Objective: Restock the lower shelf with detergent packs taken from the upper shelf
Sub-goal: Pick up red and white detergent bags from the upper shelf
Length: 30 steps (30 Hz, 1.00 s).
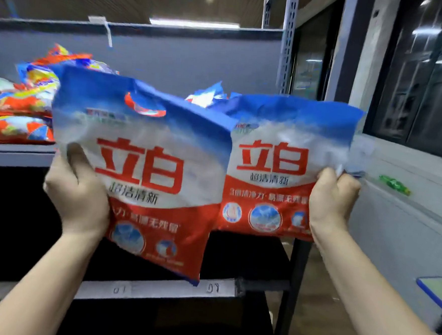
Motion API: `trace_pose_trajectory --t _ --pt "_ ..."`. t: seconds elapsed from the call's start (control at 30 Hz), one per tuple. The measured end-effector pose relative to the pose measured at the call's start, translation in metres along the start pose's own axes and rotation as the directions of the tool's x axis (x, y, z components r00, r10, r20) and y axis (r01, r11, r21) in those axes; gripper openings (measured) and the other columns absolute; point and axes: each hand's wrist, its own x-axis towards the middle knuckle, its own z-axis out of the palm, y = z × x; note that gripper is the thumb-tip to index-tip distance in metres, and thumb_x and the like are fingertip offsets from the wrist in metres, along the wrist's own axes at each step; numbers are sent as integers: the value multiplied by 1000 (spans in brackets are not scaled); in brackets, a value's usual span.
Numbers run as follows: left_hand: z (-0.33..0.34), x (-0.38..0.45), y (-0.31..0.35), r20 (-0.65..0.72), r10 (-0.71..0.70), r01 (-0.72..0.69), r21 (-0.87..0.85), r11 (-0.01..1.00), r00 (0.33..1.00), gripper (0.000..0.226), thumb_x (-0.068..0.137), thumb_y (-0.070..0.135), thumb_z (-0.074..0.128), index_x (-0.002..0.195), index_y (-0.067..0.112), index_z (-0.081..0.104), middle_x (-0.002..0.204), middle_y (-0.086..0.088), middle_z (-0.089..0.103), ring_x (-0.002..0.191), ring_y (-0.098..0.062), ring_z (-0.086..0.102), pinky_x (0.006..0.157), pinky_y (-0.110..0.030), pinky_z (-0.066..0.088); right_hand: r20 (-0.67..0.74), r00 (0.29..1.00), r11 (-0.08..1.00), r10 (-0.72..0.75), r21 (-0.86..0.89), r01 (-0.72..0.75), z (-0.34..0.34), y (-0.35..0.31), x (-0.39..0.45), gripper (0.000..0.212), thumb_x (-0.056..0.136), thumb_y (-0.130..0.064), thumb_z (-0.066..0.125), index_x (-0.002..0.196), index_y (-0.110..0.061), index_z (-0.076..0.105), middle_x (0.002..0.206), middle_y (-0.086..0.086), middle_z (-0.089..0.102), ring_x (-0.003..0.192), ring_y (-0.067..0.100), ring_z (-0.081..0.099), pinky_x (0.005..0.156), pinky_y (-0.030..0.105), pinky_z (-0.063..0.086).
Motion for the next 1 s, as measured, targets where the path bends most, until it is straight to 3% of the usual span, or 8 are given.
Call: trace_pose_trajectory --t 0.2,0.3,0.43,0.53,0.7,0.83,0.93,1.0 --pt "-12 -61 -18 143 -240 214 176 961 960 45 95 36 31 81 2 56 78 -21 58 79 -39 56 66 -34 31 164 983 995 84 -61 -74 -14 63 -30 27 76 -18 41 50 -14 37 44 -5 40 43 5 44 44 13 31" --pt "-11 -90 -30 167 -412 337 351 874 896 44 91 41 28 82 8 55 90 -28 62 84 -44 55 74 -44 39 246 939 970 241 -77 -229 -13 92 -43 29 84 -15 40 56 -19 44 50 0 55 52 18 58 43 23 39" --pt "-2 -105 -56 181 -483 385 398 833 857 41 102 30 31 85 3 56 93 -31 61 86 -45 55 77 -45 39 319 841 896 438 -74 -438 -4 117 -51 24 91 -14 41 72 -16 56 58 -5 67 52 13 67 40 19 46" --pt "8 -101 -75 120 -521 452 360 816 845 44 102 28 31 93 -5 58 99 -34 60 92 -48 55 80 -46 40 349 803 871 483 -101 -480 8 130 -53 22 91 -18 43 77 -17 60 66 3 70 61 22 70 57 33 56" --pt "40 -93 -107 66 -609 582 231 780 790 40 100 27 34 84 -5 54 92 -29 58 92 -44 55 78 -42 39 326 788 841 523 -48 -538 42 138 -51 20 90 -13 41 79 -16 58 71 8 69 61 24 69 53 30 52" --pt "72 -97 -139 60 -716 709 110 697 695 42 103 25 34 106 -9 58 111 -33 59 102 -42 57 75 -35 42 262 789 825 556 -52 -563 84 149 -45 17 96 -12 40 92 -11 56 100 12 66 90 32 61 80 38 51" --pt "98 -104 -158 70 -743 746 -40 665 666 36 104 27 37 109 0 59 104 -20 62 90 -28 61 60 -23 40 232 790 816 568 -34 -577 109 170 -34 27 100 -16 41 112 0 59 104 14 63 98 35 60 75 35 49" --pt "113 -109 -176 84 -736 740 -81 667 672 33 104 26 36 100 4 61 93 -11 62 71 -12 63 55 -14 44 188 817 834 546 -28 -551 121 187 -25 32 98 -12 38 104 6 63 100 24 66 92 38 63 77 43 52"
